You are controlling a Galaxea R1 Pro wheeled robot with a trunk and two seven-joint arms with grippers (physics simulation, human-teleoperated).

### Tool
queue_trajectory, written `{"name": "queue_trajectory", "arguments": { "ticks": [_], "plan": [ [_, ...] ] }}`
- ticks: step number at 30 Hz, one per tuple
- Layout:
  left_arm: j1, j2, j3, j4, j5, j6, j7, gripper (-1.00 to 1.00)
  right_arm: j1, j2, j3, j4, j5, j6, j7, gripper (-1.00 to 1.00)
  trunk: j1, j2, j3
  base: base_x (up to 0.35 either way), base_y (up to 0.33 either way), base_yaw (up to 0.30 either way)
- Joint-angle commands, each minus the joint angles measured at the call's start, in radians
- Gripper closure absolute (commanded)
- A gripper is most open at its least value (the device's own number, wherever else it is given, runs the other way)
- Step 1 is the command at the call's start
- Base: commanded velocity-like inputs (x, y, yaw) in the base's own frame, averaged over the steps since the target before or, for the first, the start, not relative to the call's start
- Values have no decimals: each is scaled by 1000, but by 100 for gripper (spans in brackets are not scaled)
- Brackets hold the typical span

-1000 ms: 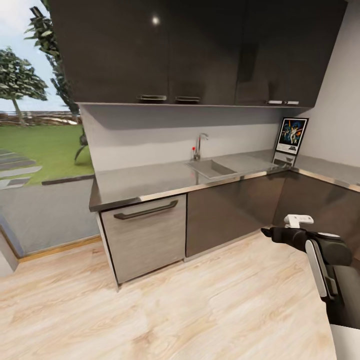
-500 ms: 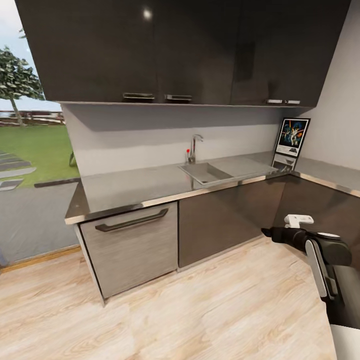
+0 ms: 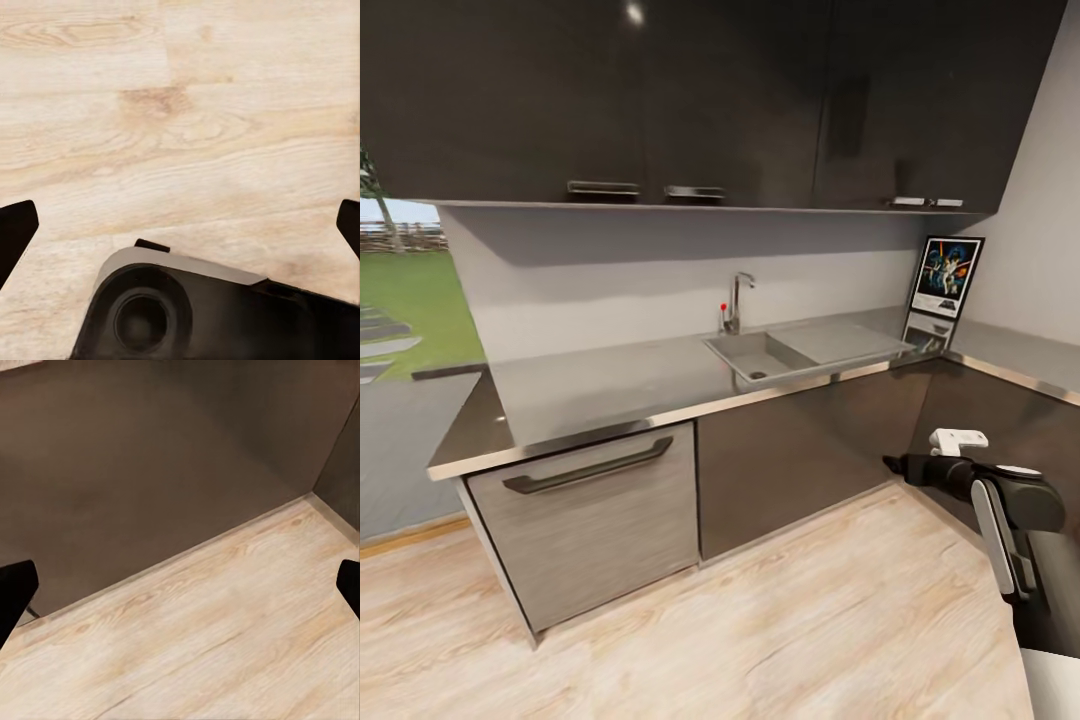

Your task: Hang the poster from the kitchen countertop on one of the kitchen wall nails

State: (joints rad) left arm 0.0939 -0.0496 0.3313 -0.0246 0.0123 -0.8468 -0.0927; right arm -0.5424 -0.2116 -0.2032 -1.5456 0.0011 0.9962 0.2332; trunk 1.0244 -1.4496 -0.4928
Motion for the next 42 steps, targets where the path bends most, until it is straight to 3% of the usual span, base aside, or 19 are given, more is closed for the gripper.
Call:
{"name": "queue_trajectory", "arguments": {
  "ticks": [1,7,23,28,30,34,35,38,40,42],
  "plan": [
    [3,2,7,-2,1,0,-10,-100,-1,0,-1,-1,0,4,3,-100,1,0,-1,290,-181,0],
    [10,-28,14,-3,11,-3,-8,-100,-1,-1,-1,-1,0,4,3,-100,-19,35,15,94,-62,0],
    [10,-38,15,-3,15,0,-7,-100,-1,-2,-2,-1,0,4,3,-100,-80,147,65,5,-3,0],
    [11,-38,15,-2,15,0,-7,-100,-20,-29,-58,44,3,1,-5,-100,-99,182,81,0,0,0],
    [10,-38,15,-1,14,0,-7,-100,-138,-61,-79,187,4,1,-6,-100,-107,196,87,0,0,0],
    [11,-40,15,0,14,1,-7,-100,-280,-87,-88,333,8,-1,-7,-100,-122,224,99,0,0,0],
    [11,-39,16,0,14,1,-7,-100,-356,-96,-91,394,10,-1,-7,-100,-122,224,99,0,0,0],
    [22,-38,17,0,14,-2,-7,-100,-454,-107,-91,523,10,-8,-6,-100,-122,224,99,4,-2,0],
    [29,-37,17,0,15,-4,-6,-100,-500,-112,-91,595,11,-38,-6,-100,-122,224,99,64,-33,0],
    [40,-37,17,0,14,-6,-4,-100,-551,-117,-90,683,13,-143,-5,-100,-122,224,99,193,-92,0]
  ]
}}
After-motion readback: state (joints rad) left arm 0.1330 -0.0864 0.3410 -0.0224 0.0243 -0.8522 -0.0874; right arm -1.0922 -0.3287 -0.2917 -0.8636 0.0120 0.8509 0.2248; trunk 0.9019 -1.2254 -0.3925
